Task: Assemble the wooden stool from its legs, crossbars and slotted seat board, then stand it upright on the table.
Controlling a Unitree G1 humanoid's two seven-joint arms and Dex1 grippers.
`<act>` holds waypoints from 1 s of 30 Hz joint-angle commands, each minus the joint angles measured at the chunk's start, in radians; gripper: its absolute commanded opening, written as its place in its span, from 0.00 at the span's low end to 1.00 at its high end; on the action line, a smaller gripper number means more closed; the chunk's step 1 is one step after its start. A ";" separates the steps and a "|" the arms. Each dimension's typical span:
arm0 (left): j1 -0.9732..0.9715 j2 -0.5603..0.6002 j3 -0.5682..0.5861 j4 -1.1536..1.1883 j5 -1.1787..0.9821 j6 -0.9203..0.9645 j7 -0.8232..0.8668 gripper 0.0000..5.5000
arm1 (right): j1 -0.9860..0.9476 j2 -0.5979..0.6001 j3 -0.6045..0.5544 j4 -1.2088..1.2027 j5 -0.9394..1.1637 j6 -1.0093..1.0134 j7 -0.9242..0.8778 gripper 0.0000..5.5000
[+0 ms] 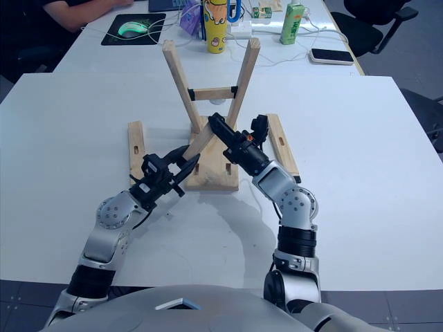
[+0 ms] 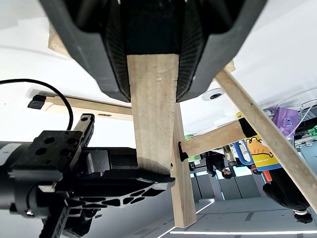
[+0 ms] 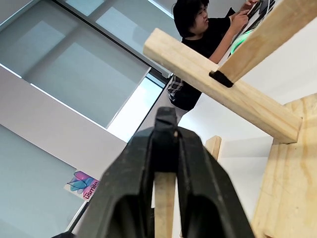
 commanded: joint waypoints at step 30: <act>-0.067 -0.080 0.172 0.104 -0.152 -0.002 0.088 0.66 | -0.084 -0.311 -0.125 0.311 -0.537 -0.670 0.019 0.08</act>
